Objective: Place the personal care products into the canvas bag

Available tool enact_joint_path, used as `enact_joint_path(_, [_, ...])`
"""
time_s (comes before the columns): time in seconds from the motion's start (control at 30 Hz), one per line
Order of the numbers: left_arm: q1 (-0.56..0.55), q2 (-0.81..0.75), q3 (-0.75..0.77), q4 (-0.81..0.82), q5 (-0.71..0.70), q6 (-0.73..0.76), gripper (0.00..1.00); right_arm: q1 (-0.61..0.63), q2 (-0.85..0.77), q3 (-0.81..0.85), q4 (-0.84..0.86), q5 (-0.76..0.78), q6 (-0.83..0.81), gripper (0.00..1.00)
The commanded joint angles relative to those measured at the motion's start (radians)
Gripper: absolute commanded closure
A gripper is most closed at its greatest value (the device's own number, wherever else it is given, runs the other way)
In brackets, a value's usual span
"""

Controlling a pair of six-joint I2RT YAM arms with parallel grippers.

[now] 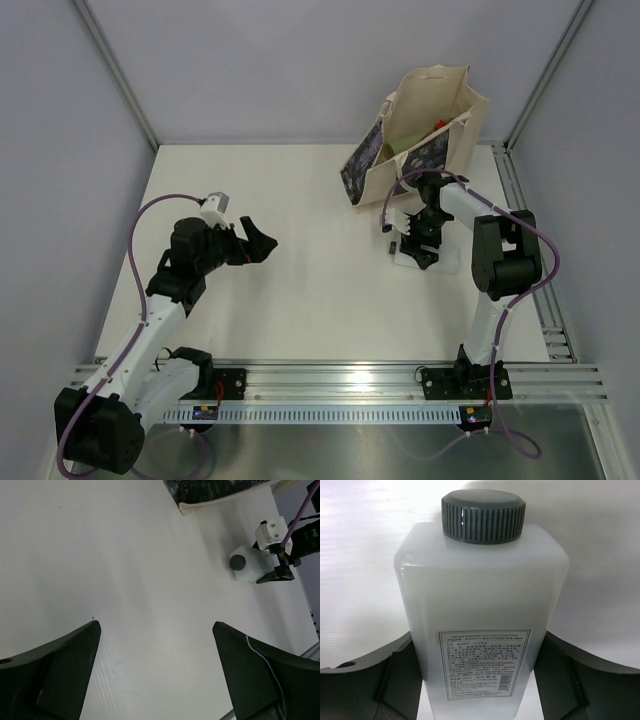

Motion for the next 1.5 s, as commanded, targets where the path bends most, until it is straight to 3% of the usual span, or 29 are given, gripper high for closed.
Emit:
enact_joint_path(0.0, [0.007, 0.002, 0.037, 0.076, 0.046, -0.009, 0.01, 0.011, -0.038, 0.072, -0.188, -0.209, 0.054, 0.87])
enact_joint_path(0.07, [0.007, -0.004, 0.033, 0.074, 0.047, -0.011, 0.01, 0.010, -0.036, 0.104, -0.216, -0.265, 0.082, 0.92])
enact_joint_path(0.1, [0.007, -0.006, 0.031, 0.074, 0.046, -0.011, 0.01, 0.010, -0.035, 0.115, -0.247, -0.288, 0.101, 1.00])
enact_joint_path(0.5, [0.007, 0.000, 0.013, 0.136, 0.079, -0.070, 0.01, 0.008, -0.050, 0.184, -0.458, -0.770, 0.142, 1.00])
enact_joint_path(0.73, [0.007, 0.003, 0.022, 0.147, 0.087, -0.084, 0.01, 0.010, -0.099, 0.204, -0.621, -1.025, 0.040, 1.00])
enact_joint_path(0.9, [0.007, 0.020, 0.037, 0.142, 0.089, -0.087, 0.01, 0.010, -0.153, 0.349, -0.678, -1.178, 0.117, 1.00])
enact_joint_path(1.03, [0.007, 0.031, 0.053, 0.133, 0.092, -0.086, 0.01, 0.010, -0.159, 0.577, -0.664, -1.255, 0.267, 1.00])
enact_joint_path(1.07, [0.007, 0.031, 0.057, 0.131, 0.090, -0.086, 0.01, 0.010, -0.157, 0.621, -0.620, -1.261, 0.311, 1.00])
enact_joint_path(1.13, [0.007, 0.031, 0.060, 0.130, 0.090, -0.086, 0.01, 0.010, -0.167, 0.691, -0.495, -1.238, 0.555, 1.00])
enact_joint_path(1.17, [0.007, 0.029, 0.060, 0.130, 0.090, -0.087, 0.01, 0.008, -0.180, 0.689, -0.252, -1.206, 0.677, 1.00])
enact_joint_path(1.2, [0.007, 0.031, 0.059, 0.128, 0.092, -0.089, 0.01, 0.010, -0.202, 0.670, -0.089, -1.160, 0.964, 1.00])
enact_joint_path(1.23, [0.007, 0.028, 0.059, 0.128, 0.092, -0.090, 0.01, -0.001, -0.249, 0.603, 0.062, -1.082, 1.094, 1.00])
enact_joint_path(1.27, [0.007, 0.028, 0.057, 0.130, 0.092, -0.092, 0.01, -0.015, -0.269, 0.568, 0.345, -1.057, 1.194, 1.00])
enact_joint_path(1.3, [0.007, 0.025, 0.057, 0.128, 0.092, -0.092, 0.01, -0.028, -0.276, 0.548, 0.474, -1.034, 1.388, 1.00])
enact_joint_path(1.37, [0.008, 0.022, 0.057, 0.122, 0.092, -0.096, 0.01, -0.067, -0.239, 0.605, 0.610, -0.942, 1.487, 1.00])
enact_joint_path(1.47, [0.010, 0.008, 0.054, 0.110, 0.086, -0.097, 0.01, -0.105, -0.153, 0.727, 0.670, -0.731, 1.568, 1.00])
